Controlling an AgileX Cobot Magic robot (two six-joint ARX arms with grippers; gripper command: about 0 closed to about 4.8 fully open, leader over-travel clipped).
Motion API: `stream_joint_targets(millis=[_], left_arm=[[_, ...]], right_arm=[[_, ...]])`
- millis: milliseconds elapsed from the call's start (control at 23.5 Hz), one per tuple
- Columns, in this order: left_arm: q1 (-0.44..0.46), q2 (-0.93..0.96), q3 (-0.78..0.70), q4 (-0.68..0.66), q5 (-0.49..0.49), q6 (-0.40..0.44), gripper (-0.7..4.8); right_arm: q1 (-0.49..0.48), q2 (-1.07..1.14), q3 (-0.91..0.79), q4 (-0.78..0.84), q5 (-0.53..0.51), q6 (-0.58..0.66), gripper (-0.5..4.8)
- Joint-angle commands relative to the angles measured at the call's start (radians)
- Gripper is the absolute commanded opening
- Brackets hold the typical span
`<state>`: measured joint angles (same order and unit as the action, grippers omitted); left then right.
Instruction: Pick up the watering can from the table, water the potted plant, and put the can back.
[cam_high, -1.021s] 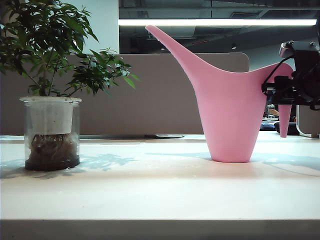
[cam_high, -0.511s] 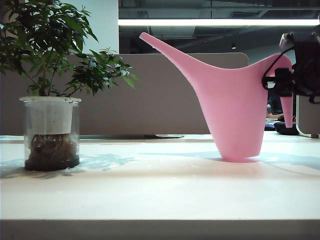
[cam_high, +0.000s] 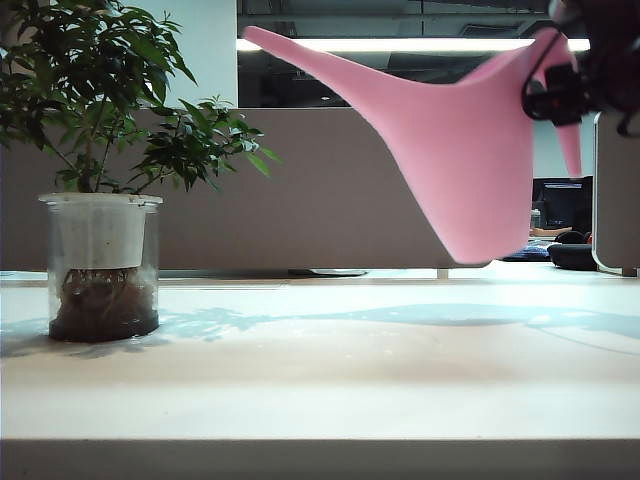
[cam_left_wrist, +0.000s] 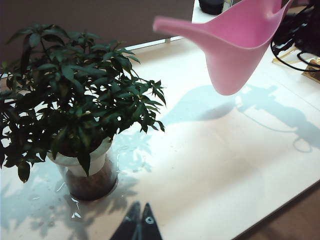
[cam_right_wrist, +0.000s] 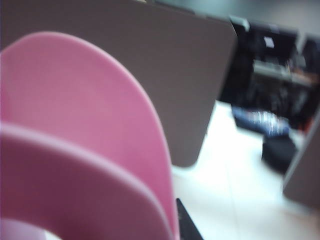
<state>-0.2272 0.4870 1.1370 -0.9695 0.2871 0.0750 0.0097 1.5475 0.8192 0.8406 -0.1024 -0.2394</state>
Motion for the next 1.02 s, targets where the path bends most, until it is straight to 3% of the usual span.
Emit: stream_joint_targets(millis=[43,255,425,553,1021], left_arm=[[0.0,0.0,0.006,0.006,0.005,0.003,-0.05],[0.0,0.0,0.006,0.006,0.005,0.003,-0.05],[0.0,-0.001,0.006,0.006,0.005,-0.001,-0.05],[0.0,-0.001,0.006,0.006,0.005,-0.001,-0.05],[0.0,-0.001,0.006,0.006,0.005,-0.004,-0.05]], right_arm=[[0.028,-0.04,0.028,0.056,-0.012,-0.128,1.44],[0.084,-0.075,0.07,0.05,-0.008,-0.187,1.44],[0.18,-0.079,0.172,-0.052,0.017,-0.381,1.44],[0.219,-0.077,0.211,-0.089,0.077,-0.403,1.43],[0.249,-0.076,0.246,-0.081,0.084,-0.527,1.17]])
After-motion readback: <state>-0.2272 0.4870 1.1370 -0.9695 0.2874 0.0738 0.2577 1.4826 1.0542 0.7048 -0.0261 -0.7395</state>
